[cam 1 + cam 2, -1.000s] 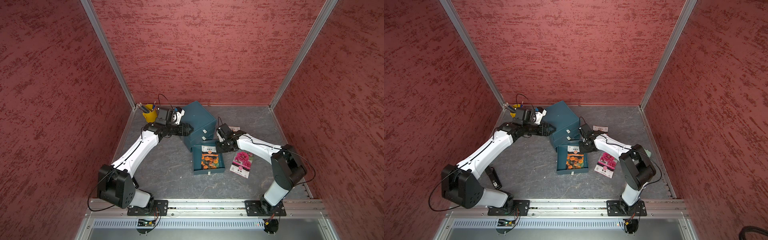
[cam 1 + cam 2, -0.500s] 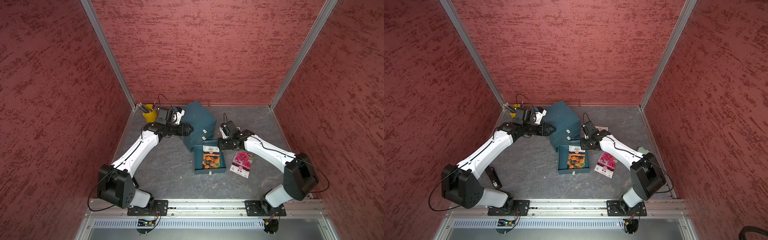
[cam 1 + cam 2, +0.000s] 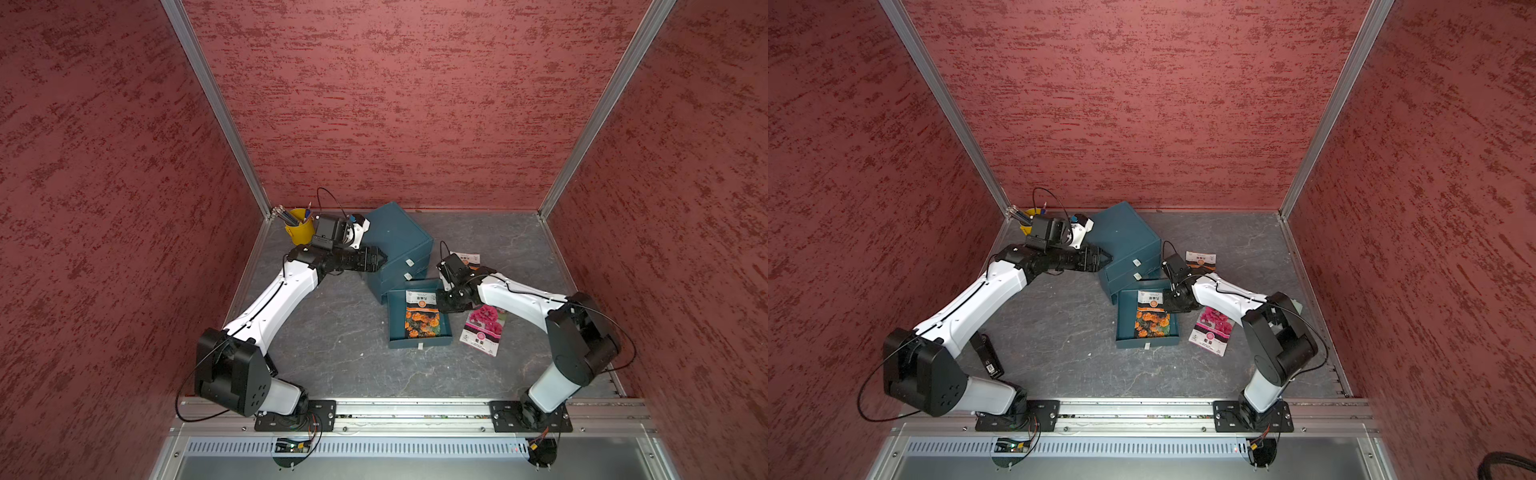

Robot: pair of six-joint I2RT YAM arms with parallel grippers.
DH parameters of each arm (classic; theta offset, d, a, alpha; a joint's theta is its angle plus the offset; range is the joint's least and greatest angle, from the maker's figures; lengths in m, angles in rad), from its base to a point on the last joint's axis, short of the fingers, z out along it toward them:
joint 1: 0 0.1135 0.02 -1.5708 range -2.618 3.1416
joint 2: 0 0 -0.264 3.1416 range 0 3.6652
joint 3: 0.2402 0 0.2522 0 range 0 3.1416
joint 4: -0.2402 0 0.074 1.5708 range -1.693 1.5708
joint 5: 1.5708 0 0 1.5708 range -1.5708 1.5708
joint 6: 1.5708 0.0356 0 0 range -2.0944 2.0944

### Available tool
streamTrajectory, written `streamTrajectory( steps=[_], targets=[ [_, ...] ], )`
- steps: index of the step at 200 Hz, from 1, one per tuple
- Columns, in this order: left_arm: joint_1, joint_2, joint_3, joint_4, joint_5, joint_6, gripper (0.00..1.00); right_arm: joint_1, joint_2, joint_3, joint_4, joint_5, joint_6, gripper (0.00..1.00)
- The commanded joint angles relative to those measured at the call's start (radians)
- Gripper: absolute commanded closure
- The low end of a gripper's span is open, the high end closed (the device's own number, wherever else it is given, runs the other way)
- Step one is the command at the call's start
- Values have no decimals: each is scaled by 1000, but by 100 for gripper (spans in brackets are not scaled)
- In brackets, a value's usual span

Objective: Take the seed bags out of the drawer
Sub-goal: Adjust the drawer in the storage box.

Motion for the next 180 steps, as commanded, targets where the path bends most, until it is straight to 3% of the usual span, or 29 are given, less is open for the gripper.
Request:
streamTrajectory(
  steps=[1, 61, 122, 180],
  targets=[
    [-16, 48, -22, -99, -48, 50, 16, -5, -4, 12, 69, -17, -22, 80],
    [-15, 52, -24, -97, -49, 48, 16, -5, 26, 80, 37, -7, -153, 85],
    [-16, 55, -25, -97, -49, 47, 16, -5, 39, 57, 45, -1, -241, 94],
    [-16, 52, -23, -103, -56, 50, 16, -6, 39, 34, 86, 28, -286, 96]
  ],
)
